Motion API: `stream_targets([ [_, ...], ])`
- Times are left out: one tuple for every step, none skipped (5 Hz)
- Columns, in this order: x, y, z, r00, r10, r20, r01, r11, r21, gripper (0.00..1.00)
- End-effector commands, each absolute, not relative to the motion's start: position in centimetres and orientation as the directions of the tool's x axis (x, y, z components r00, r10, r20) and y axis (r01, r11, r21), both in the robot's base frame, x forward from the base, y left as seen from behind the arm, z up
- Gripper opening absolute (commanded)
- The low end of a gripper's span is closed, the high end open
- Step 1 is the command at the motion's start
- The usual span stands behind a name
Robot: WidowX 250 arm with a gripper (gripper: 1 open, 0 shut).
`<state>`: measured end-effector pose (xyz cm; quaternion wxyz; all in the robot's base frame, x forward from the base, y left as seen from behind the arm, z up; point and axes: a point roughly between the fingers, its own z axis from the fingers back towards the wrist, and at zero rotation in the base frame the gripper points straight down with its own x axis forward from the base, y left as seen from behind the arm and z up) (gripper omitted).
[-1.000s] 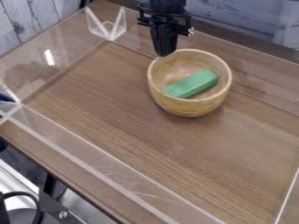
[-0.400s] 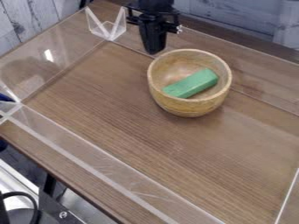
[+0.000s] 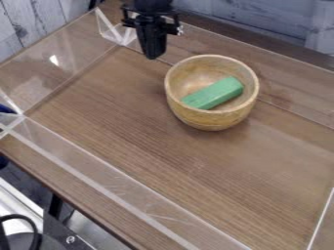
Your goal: Put the green block in the brown bowl
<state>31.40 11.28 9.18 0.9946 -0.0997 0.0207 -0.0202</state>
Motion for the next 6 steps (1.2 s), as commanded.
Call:
stream_targets([
  [31.4, 12.9, 12.1, 0.999, -0.006, 0.049, 0.013, 0.988, -0.153, 0.00],
  [31.2, 13.8, 11.8, 0.999, 0.019, 0.048, -0.012, 0.989, -0.149, 0.00],
  [31.0, 14.7, 11.5, 0.998, 0.043, 0.045, -0.037, 0.989, -0.143, 0.00],
  [30.8, 15.5, 11.3, 0.997, 0.066, 0.044, -0.059, 0.989, -0.138, 0.00],
  [30.6, 16.4, 10.9, 0.995, 0.094, 0.038, -0.088, 0.987, -0.133, 0.00],
  [30.4, 17.5, 10.4, 0.992, 0.123, 0.033, -0.118, 0.985, -0.127, 0.00],
])
